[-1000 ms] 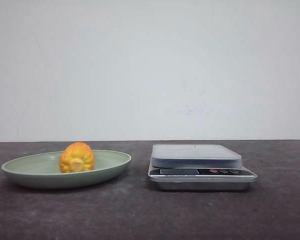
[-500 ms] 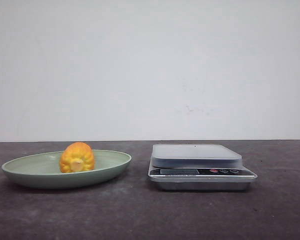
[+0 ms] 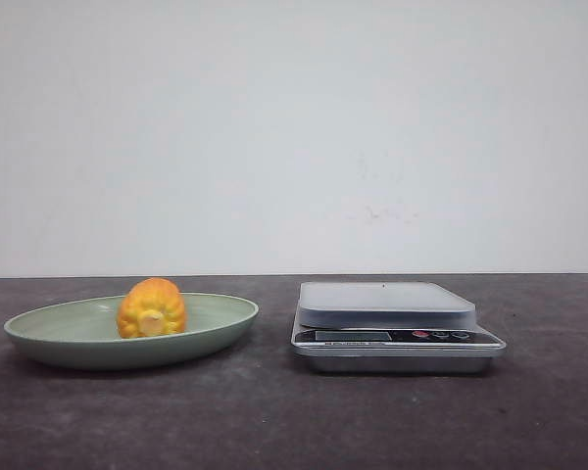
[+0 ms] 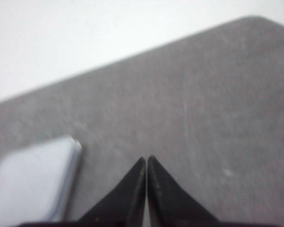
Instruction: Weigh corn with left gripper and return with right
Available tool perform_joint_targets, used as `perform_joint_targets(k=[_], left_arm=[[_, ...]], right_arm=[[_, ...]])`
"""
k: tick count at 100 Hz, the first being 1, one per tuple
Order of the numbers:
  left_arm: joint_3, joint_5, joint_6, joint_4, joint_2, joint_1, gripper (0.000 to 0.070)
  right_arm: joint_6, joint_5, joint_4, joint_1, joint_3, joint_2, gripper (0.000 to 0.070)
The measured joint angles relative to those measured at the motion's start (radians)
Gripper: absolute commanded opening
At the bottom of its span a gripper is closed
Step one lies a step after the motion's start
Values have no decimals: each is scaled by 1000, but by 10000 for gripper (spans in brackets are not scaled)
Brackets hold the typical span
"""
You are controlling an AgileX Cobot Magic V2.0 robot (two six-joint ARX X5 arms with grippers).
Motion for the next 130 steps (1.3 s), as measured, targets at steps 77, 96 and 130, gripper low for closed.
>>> perform_joint_targets(k=[77,96,130], left_arm=[[805,105,284,-288,605,-68,481],[848,51,304,-281,716,-194,482],[848,-132,309,-258,1081,-440,527]], right_arm=[[-117,-164,-235,63,665,505,487],[-138,-186,-308,81,742,547,489],[-155,-186,-372,88,742,552,554]])
